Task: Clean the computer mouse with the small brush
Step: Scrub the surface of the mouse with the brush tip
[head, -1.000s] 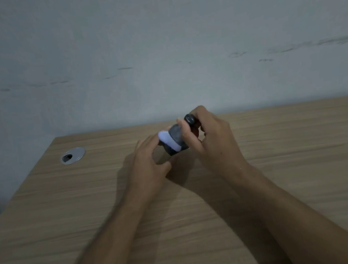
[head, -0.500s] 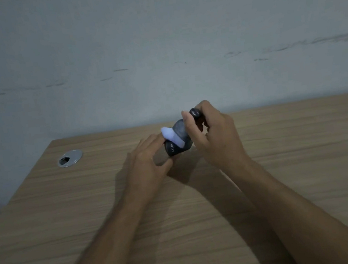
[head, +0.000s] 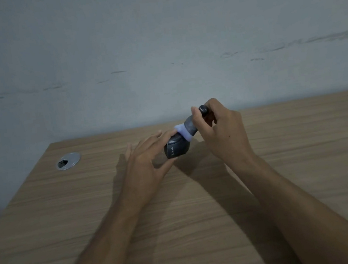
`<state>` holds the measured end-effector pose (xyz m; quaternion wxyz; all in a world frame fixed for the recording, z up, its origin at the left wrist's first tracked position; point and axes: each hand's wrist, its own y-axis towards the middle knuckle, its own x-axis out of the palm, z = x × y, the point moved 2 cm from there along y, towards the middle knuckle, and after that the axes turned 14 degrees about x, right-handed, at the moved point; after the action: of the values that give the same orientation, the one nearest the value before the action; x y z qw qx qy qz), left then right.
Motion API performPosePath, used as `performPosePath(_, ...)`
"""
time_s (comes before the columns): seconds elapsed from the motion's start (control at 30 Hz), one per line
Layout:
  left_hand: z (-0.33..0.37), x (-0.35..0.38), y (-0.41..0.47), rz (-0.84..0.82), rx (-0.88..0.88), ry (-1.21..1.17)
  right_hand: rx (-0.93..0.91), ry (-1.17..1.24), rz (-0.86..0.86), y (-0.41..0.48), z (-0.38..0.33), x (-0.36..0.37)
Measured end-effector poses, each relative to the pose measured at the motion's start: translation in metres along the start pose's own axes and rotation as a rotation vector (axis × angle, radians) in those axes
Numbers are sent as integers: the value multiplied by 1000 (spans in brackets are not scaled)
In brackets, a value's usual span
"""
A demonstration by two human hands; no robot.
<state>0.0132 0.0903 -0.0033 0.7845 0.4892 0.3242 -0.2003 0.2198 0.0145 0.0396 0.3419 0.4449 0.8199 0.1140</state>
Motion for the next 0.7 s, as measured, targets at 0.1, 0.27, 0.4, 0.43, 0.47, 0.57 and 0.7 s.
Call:
performPosePath(0.1,6,-4,2,-9,10,-84,95,-27,42,3,19,-4)
performPosePath(0.27,8,-6,3,88,-148,-267,209,251,-15,4,4,-16)
performPosePath(0.4,10,-8,2,110,-249,-297,96,213,-178,-6,-5,-4)
performPosePath(0.43,10,-9,2,117,-247,-303,97,181,-156,-7,1,0)
performPosePath(0.47,10,-11,2,120,-244,-319,109,147,-123,-6,9,3)
performPosePath(0.57,14,-14,2,137,-263,-418,131,14,-56,-6,30,4)
performPosePath(0.7,12,-10,3,156,-302,-457,259,163,26,-7,30,-5)
